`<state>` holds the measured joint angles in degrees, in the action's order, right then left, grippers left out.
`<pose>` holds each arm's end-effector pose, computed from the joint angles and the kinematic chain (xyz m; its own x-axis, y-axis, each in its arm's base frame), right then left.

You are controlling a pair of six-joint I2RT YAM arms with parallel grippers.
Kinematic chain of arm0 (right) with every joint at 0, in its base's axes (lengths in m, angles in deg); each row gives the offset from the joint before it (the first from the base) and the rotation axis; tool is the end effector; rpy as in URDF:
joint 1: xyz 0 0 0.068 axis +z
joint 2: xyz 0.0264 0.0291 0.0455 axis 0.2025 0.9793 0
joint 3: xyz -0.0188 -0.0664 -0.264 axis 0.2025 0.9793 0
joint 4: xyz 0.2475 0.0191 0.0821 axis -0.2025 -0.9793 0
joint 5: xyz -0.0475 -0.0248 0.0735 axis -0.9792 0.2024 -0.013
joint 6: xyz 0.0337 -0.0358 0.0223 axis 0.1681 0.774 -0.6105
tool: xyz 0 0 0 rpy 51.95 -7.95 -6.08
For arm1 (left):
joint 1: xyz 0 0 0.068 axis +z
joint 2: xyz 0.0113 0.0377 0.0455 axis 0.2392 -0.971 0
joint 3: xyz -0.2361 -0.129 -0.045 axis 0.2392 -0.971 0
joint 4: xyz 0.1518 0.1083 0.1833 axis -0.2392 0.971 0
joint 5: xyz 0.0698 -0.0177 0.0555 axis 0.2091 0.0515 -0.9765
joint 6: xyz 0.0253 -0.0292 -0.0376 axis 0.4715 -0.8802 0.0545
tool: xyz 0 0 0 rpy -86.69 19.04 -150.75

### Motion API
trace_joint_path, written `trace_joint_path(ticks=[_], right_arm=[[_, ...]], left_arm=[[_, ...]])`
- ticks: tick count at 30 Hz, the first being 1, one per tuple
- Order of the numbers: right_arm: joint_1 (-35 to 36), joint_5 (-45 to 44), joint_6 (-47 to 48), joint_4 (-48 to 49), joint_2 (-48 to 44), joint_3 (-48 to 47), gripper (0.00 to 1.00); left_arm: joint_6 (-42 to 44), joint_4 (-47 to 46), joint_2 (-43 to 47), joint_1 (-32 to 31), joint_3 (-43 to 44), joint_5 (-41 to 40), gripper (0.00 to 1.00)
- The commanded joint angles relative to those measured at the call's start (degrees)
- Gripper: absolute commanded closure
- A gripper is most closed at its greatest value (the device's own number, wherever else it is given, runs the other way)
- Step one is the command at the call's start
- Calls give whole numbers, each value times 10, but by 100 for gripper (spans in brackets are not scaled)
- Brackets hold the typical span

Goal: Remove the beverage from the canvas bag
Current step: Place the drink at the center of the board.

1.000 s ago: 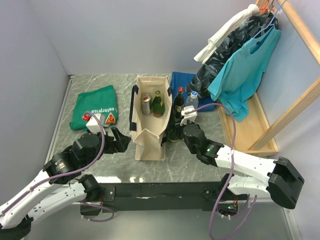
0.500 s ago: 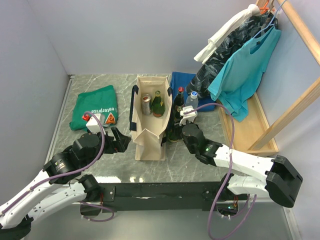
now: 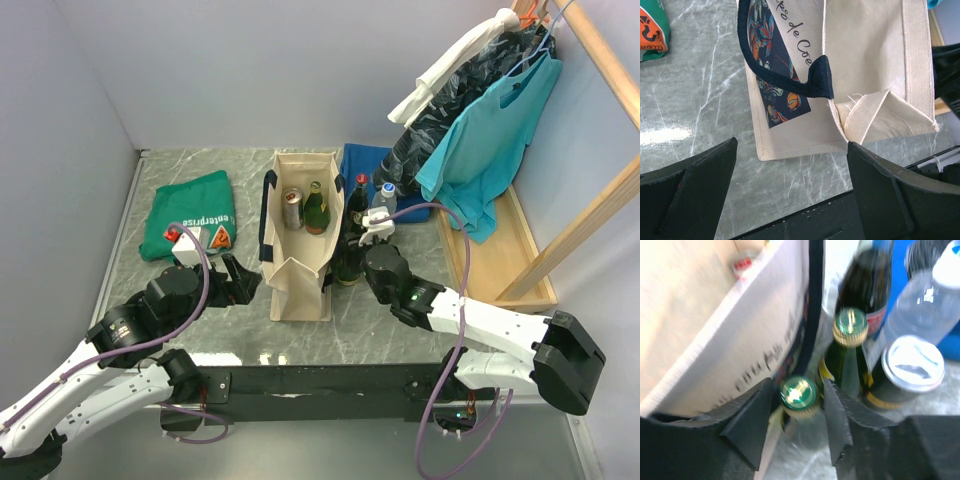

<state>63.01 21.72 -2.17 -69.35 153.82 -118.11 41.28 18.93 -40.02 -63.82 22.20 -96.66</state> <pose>0.1711 0.1845 0.2542 -0.2225 -0.0086 -0.9749 -0.3256 0.9432 0.0660 0.0811 -0.0763 0.3237 -0.5306 -0.3318 -0.7800 0.1975 0.8465 -0.4944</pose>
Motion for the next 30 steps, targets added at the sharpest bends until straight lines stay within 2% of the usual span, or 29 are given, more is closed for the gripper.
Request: trace_joint_path(ticks=[1, 10, 18, 24, 30], right_arm=[[-4, -13, -9, 55, -6, -33, 46], [-4, -12, -8, 41, -18, -40, 41], [-4, -17, 15, -13, -75, -72, 39], [-4, 12, 50, -77, -89, -149, 37], [-4, 38, 66, -190, -23, -294, 36]], left_arm=[[-8, -6, 0, -3, 6, -10, 4], [-8, -7, 2, -2, 7, -10, 4], [-3, -11, -6, -2, 6, 1, 4], [1, -12, -15, -3, 7, 7, 4], [4, -17, -4, -2, 5, 6, 4]])
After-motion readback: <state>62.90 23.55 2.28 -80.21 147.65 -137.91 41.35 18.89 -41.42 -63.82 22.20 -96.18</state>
